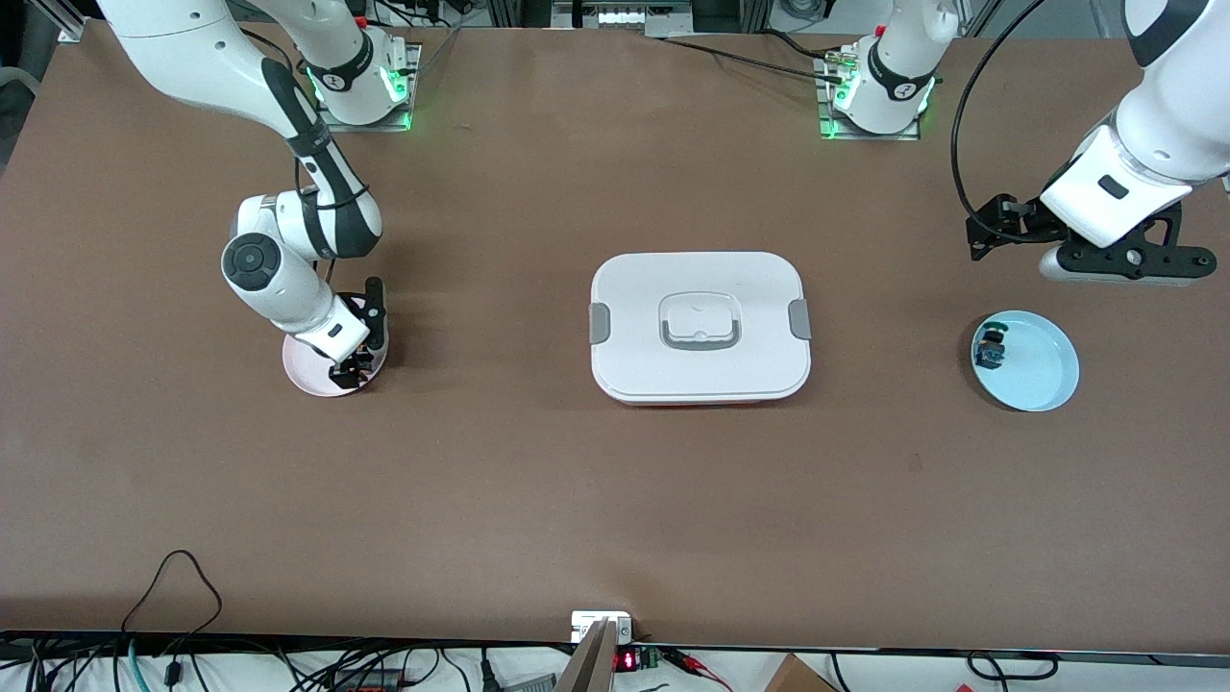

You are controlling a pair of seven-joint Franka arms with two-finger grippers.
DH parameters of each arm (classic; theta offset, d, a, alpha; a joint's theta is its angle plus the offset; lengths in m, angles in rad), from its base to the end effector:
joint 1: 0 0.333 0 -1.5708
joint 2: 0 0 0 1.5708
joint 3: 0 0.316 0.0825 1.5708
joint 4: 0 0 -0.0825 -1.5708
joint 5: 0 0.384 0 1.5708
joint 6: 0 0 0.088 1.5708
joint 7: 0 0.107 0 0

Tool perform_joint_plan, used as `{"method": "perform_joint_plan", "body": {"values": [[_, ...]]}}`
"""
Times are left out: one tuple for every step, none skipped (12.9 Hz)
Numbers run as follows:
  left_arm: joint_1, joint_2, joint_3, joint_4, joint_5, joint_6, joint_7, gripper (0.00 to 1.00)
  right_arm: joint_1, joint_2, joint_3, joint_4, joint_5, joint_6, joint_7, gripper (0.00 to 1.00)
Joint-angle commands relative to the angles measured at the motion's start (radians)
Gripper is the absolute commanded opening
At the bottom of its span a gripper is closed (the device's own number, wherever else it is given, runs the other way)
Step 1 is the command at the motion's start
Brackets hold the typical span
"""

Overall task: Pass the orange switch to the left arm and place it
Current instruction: 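Close the right gripper on the orange switch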

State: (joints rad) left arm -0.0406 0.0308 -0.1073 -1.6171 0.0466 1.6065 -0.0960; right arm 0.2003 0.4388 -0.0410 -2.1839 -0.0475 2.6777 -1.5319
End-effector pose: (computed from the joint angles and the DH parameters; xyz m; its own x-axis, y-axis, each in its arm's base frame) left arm 0.5595 -0.0776 0.5886 0.9979 -0.0536 -0.0369 -0.0553 -0.9974 -0.0469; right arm 0.5574 0.0907 0.1896 -0.1647 0.9856 -0.0388 0.9844 0.1667 0.0556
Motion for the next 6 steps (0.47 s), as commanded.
{"method": "perform_joint_plan", "body": {"values": [[-0.002, 0.011, -0.002, 0.031, -0.008, -0.023, -0.008, 1.00, -0.010, -0.006, 0.010, -0.011, 0.017, 0.008, -0.017, 0.38], [-0.004, 0.009, -0.003, 0.031, -0.008, -0.023, -0.008, 1.00, -0.012, -0.008, 0.010, -0.010, 0.021, 0.007, -0.014, 0.25], [-0.002, 0.011, -0.003, 0.031, -0.008, -0.023, -0.008, 1.00, -0.012, -0.011, 0.010, -0.010, 0.021, 0.004, -0.013, 0.17], [-0.002, 0.011, -0.003, 0.031, -0.008, -0.023, -0.007, 1.00, -0.019, -0.017, 0.010, -0.010, 0.021, -0.002, -0.014, 0.13], [-0.004, 0.009, -0.003, 0.031, -0.008, -0.023, -0.007, 1.00, -0.024, -0.025, 0.010, -0.010, 0.021, -0.013, -0.016, 0.10], [-0.005, 0.011, -0.003, 0.031, -0.008, -0.023, -0.007, 1.00, -0.024, -0.041, 0.010, -0.005, 0.021, -0.047, -0.017, 0.07]]}}
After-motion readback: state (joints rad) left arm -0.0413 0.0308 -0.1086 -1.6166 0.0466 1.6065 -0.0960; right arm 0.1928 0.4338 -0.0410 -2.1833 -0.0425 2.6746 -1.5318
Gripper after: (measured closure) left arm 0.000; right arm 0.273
